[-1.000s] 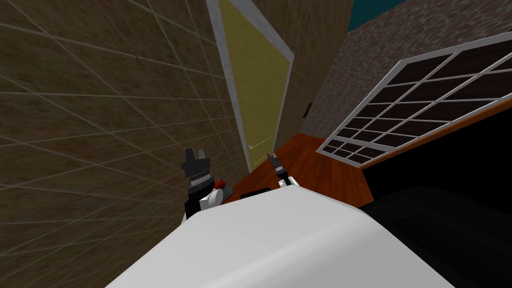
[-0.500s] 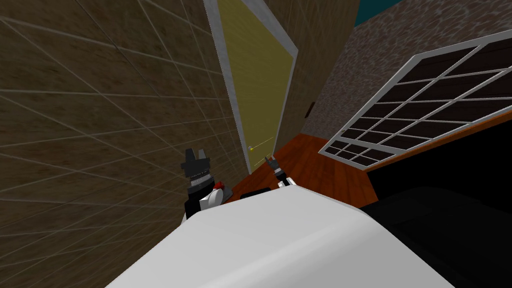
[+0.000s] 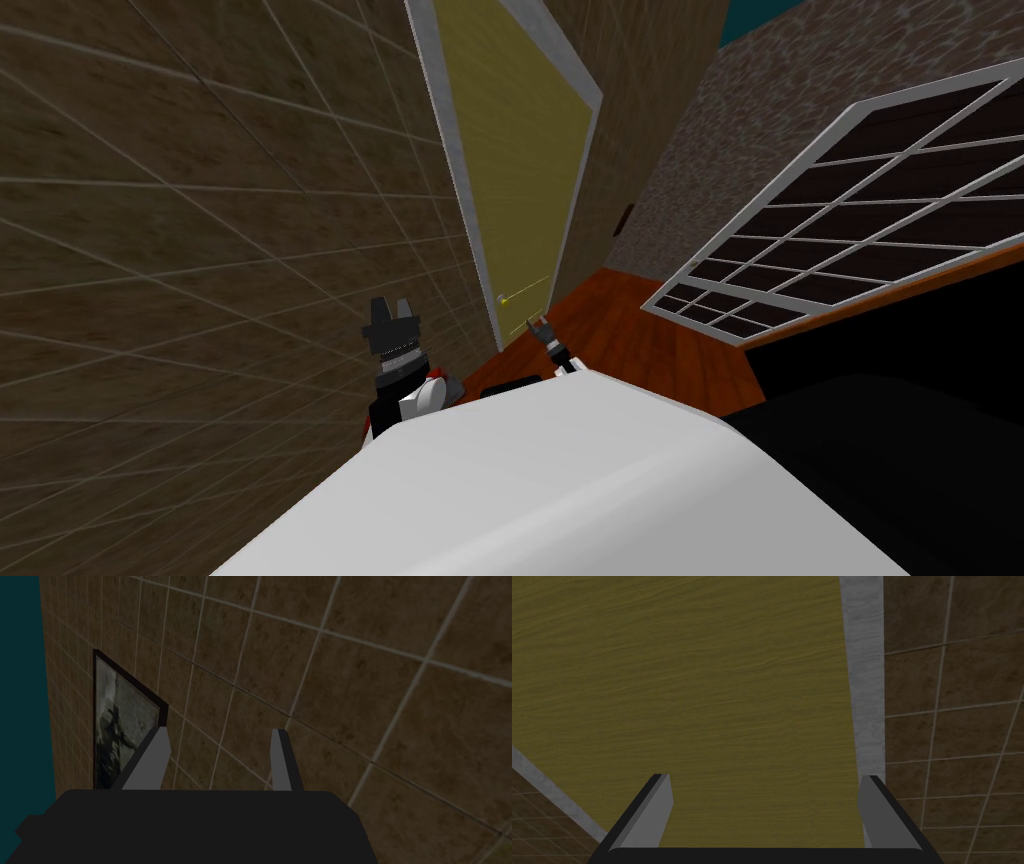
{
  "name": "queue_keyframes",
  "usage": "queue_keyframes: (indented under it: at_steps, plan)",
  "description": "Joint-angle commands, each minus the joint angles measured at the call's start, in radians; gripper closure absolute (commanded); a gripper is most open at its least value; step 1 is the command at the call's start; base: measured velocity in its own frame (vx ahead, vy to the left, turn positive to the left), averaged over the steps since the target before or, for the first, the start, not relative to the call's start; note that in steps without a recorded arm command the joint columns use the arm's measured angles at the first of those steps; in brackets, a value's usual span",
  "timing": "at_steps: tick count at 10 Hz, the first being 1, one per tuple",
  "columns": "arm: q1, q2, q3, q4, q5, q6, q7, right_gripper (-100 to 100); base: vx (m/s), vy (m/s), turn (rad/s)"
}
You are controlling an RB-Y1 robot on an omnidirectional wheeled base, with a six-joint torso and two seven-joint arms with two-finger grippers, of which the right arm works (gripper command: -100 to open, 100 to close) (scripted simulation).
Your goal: Pull the door open
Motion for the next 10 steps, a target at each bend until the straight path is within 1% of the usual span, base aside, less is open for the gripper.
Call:
queue_keyframes:
  at_steps: [1, 6, 10]
  plan:
    - [-0.015, -0.001, 0.003, 0.050, 0.021, -0.013, 0.040, -100, 0.091, -0.012, 0.029]
    - [-0.051, -0.001, 0.011, 0.178, 0.078, -0.050, 0.141, -100, 0.103, 0.000, 0.028]
    - [-0.073, -0.001, 0.016, 0.257, 0.113, -0.072, 0.203, -100, 0.099, 0.012, 0.023]
